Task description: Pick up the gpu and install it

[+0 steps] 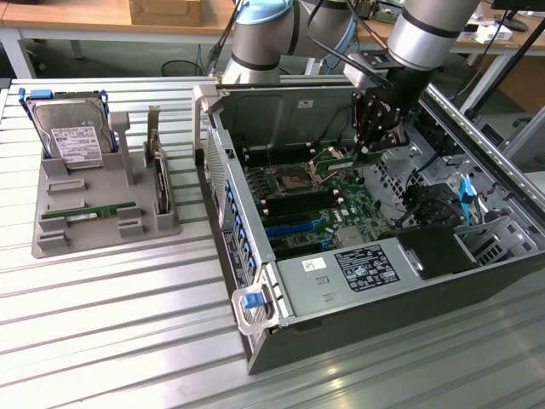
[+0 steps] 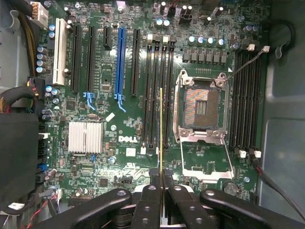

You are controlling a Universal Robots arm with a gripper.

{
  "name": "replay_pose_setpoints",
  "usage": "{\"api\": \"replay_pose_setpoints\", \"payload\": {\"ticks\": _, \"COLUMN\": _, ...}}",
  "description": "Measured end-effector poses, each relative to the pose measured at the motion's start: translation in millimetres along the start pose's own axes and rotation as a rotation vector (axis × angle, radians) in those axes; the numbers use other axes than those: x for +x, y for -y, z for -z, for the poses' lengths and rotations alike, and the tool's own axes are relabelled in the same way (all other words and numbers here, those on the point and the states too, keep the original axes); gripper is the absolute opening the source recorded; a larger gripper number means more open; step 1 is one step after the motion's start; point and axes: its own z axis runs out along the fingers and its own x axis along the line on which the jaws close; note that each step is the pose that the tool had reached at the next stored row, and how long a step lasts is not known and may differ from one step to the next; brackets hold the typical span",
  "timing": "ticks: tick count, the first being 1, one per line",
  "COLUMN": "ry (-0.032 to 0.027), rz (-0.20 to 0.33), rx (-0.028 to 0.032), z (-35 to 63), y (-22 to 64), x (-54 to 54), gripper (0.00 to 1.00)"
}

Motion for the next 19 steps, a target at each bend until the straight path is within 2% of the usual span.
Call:
{"api": "replay_pose_setpoints", "payload": {"ticks": 15, "ry": 0.0000, "rz": 0.000, "rx": -0.0001, "z": -4.3, "y": -0.4, "x": 0.0, "gripper": 0.13}}
{"api": "replay_pose_setpoints", "payload": {"ticks": 19, "ry": 0.0000, "rz": 0.000, "rx": -0.0001, "z": -6.9, "y": -10.8, "x": -0.3, "gripper": 0.13}}
